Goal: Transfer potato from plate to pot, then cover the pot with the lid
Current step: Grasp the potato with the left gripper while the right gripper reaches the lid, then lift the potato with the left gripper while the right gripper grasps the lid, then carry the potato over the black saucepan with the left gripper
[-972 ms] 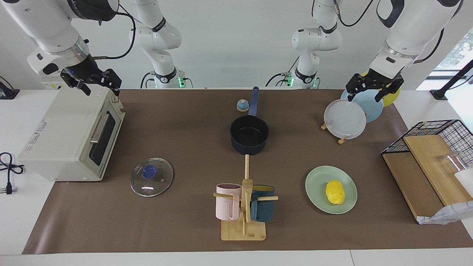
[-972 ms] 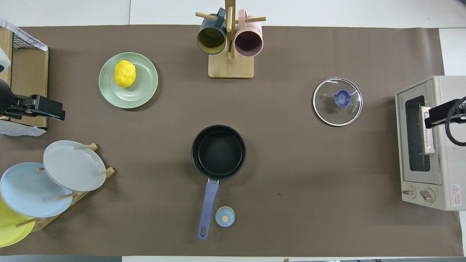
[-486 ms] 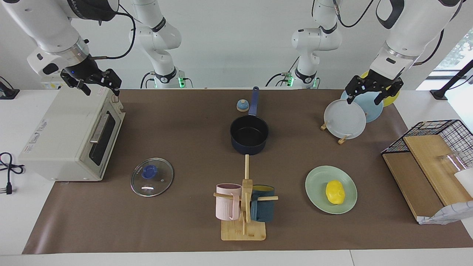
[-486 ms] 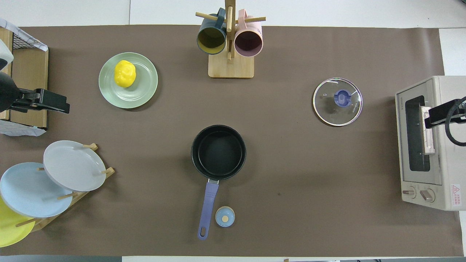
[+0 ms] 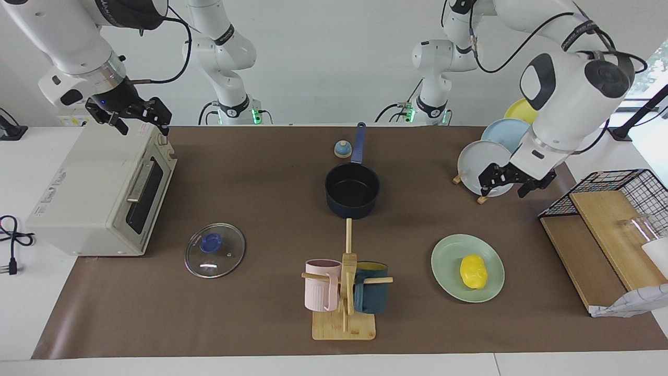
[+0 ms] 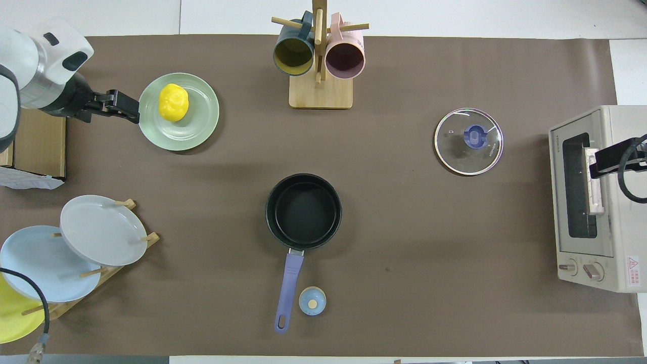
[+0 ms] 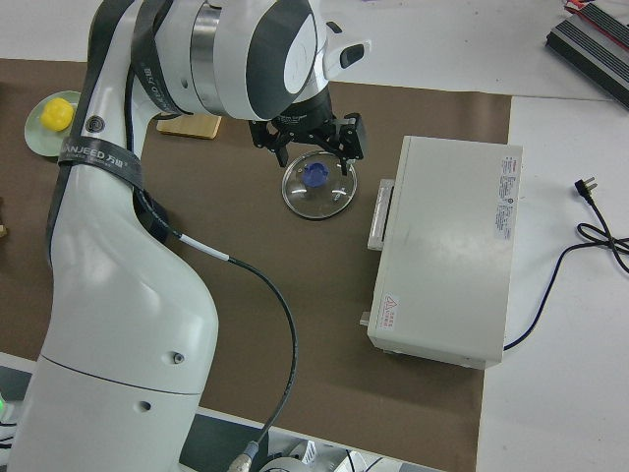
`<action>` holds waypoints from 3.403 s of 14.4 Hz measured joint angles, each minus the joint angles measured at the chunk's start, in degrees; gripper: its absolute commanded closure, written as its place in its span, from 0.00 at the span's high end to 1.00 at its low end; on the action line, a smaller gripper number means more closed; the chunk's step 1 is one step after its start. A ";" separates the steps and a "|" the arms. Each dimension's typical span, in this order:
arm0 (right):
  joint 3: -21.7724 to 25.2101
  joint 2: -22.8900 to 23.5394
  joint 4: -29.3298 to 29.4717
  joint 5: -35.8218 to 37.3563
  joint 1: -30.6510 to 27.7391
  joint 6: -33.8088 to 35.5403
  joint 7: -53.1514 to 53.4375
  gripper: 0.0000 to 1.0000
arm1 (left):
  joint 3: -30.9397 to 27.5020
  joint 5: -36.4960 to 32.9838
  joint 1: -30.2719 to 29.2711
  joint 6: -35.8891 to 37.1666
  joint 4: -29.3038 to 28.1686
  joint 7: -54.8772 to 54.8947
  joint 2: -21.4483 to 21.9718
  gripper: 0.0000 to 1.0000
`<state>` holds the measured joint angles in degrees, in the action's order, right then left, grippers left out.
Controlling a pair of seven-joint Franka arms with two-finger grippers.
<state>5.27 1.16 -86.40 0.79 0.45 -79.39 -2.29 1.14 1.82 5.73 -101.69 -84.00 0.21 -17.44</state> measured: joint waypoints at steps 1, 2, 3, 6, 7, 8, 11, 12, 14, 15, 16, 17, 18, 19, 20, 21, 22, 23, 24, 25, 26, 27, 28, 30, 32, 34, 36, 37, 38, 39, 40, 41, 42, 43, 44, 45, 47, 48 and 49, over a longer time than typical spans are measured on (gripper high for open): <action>0.00 0.00 0.00 0.00 0.00 0.00 0.00 1.00 | 0.02 0.00 0.00 -2.78 0.56 0.00 -2.41 1.00; 0.01 0.00 0.00 0.00 0.00 0.00 0.00 1.00 | 0.10 0.00 0.05 -5.13 1.01 0.02 -4.56 1.00; 0.04 0.00 -0.02 0.00 0.00 0.02 0.00 1.00 | 0.22 0.00 0.21 -6.89 1.59 0.06 -6.67 1.00; -0.14 -0.01 -0.27 -0.03 0.20 -2.31 -0.72 1.00 | 0.27 -0.37 1.32 -10.07 4.46 0.15 -12.89 1.00; -0.26 -0.01 -0.82 -0.04 0.54 -4.28 -0.75 1.00 | 0.27 -0.47 1.56 -11.32 5.35 0.15 -14.73 1.00; -0.35 0.01 -1.69 -0.05 0.88 -6.20 -0.75 1.00 | 0.24 -0.54 1.58 -12.34 6.01 0.16 -16.20 1.00; -0.53 0.90 -4.61 -0.09 2.59 -11.78 -0.79 1.00 | 0.15 -1.26 1.57 -14.85 6.75 0.29 -18.82 1.00; -0.57 1.86 -5.29 -0.11 3.20 -13.74 -0.79 1.00 | 0.16 -1.36 1.57 -15.47 6.79 0.32 -19.01 1.00; -0.61 4.95 -6.92 -0.61 3.91 -19.64 -0.79 1.00 | 0.16 -1.54 1.58 -16.40 6.79 0.34 -19.01 1.00; -0.63 6.99 -8.12 -0.81 3.99 -23.64 -0.79 1.00 | 0.15 -1.57 1.58 -16.79 6.75 0.34 -19.05 1.00; -0.64 9.15 -9.44 -0.92 4.00 -27.84 -0.79 1.00 | 0.15 -1.61 1.58 -17.17 6.67 0.34 -19.14 1.00; -0.71 11.13 -10.88 -1.05 4.09 -32.10 -0.81 1.00 | 0.15 -1.66 1.58 -17.85 6.46 0.34 -19.24 1.00; -0.77 12.78 -12.40 -1.18 4.62 -35.83 -0.82 1.00 | 0.13 -1.69 1.58 -18.69 6.08 0.34 -19.38 1.00; -0.83 13.86 -13.56 -1.39 5.31 -37.93 -0.79 1.00 | 0.13 -1.70 1.58 -19.55 5.66 0.34 -19.52 1.00; -0.87 14.73 -14.33 -2.33 5.93 -39.01 -0.61 1.00 | 0.13 -1.71 1.58 -20.42 5.13 0.34 -19.64 1.00; -0.91 15.52 -14.65 -3.46 6.37 -39.60 -0.57 1.00 | 0.13 -1.71 1.58 -21.50 4.40 0.34 -19.71 1.00; -0.91 16.21 -14.77 -3.94 6.59 -40.33 -0.69 1.00 | 0.13 -1.71 1.58 -22.69 3.64 0.34 -19.76 1.00; -0.91 16.76 -14.84 -3.97 6.65 -40.93 -1.19 1.00 | 0.13 -1.71 1.58 -23.43 3.17 0.34 -19.82 1.00; -0.90 17.26 -14.91 -3.99 6.64 -41.30 -2.34 1.00 | 0.13 -1.72 1.58 -23.83 2.96 0.34 -19.87 1.00; -0.89 17.79 -14.99 -4.01 6.62 -42.00 -3.44 1.00 | 0.13 -1.72 1.58 -24.05 2.82 0.35 -19.88 1.00; -0.89 18.38 -15.08 -4.01 6.60 -43.16 -4.30 1.00 | 0.13 -1.72 1.60 -24.26 2.65 0.36 -19.88 1.00; -0.87 19.09 -15.17 -4.01 6.57 -44.35 -4.78 1.00 | 0.14 -1.73 1.63 -24.41 2.51 0.37 -19.89 1.00; -0.85 19.82 -15.24 -4.03 6.44 -45.55 -4.95 1.00 | 0.14 -1.75 1.66 -24.54 2.36 0.37 -19.89 1.00; -0.83 21.10 -15.27 -4.17 6.12 -47.98 -4.97 1.00 | 0.14 -1.90 1.69 -25.04 1.72 0.38 -19.90 1.00; -0.85 21.96 -15.30 -4.17 6.10 -49.56 -5.04 1.00 | 0.13 -2.25 1.69 -25.60 1.21 0.38 -19.90 0.78; -0.87 22.57 -15.33 -4.17 6.10 -50.02 -5.04 1.00 | 0.06 -2.34 1.69 -25.70 1.19 0.38 -19.89 0.30; -0.93 23.02 -15.50 -4.17 6.23 -51.14 -5.04 1.00 | 0.04 -2.34 1.69 -25.92 1.21 0.39 -19.87 0.00; -0.95 23.15 -15.72 -4.17 6.33 -51.64 -5.05 1.00 | 0.04 -2.34 1.69 -25.96 1.24 0.40 -19.80 0.00; -0.95 23.27 -15.88 -4.17 6.43 -51.94 -5.46 1.00 | 0.02 -2.34 1.68 -25.97 1.24 0.40 -19.81 0.00; -0.95 23.39 -16.03 -4.17 6.48 -52.10 -6.95 1.00 | 0.02 -2.34 1.67 -25.97 1.26 0.39 -19.81 0.00; -0.94 23.46 -16.12 -4.18 6.47 -52.13 -8.51 1.00 | 0.02 -2.34 1.66 -25.87 1.36 0.39 -19.76 0.00; -0.94 23.47 -16.17 -4.18 6.47 -52.14 -9.42 1.00 | 0.02 -2.29 1.66 -25.54 1.56 0.36 -19.41 0.00; -0.94 23.47 -16.20 -4.18 6.47 -52.14 -9.86 1.00 | 0.03 -1.93 1.66 -24.38 1.92 0.16 -18.54 0.00; -0.94 23.47 -16.28 -4.18 6.47 -52.14 -10.71 1.00 | 0.08 -1.22 1.67 -21.94 2.38 -0.52 -16.76 0.00; -0.94 23.47 -16.44 -4.18 6.47 -52.14 -12.14 1.00 | 0.20 -0.59 1.72 -18.53 2.76 -1.95 -14.16 0.00; -0.94 23.47 -16.70 -4.19 6.47 -52.14 -13.63 1.00 | 0.44 -0.12 1.86 -14.20 2.91 -3.95 -10.95 0.00; -0.94 23.48 -17.27 -4.19 6.46 -52.14 -15.45 1.00 | 0.85 0.56 3.24 -5.74 2.85 -8.34 -4.71 0.00; -0.93 23.48 -17.41 -4.19 6.44 -52.10 -16.02 1.00 | 0.96 0.66 4.63 -2.19 2.56 -11.24 -1.99 0.00; -0.91 23.48 -17.46 -4.19 6.41 -52.05 -16.36 1.00 | 1.05 0.71 6.35 0.19 1.96 -14.33 0.39 0.00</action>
<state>4.36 24.64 -103.87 -3.40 6.86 -131.44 -18.66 2.19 2.54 12.08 -101.50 -82.05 -14.11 -17.06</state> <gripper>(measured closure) 0.000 0.326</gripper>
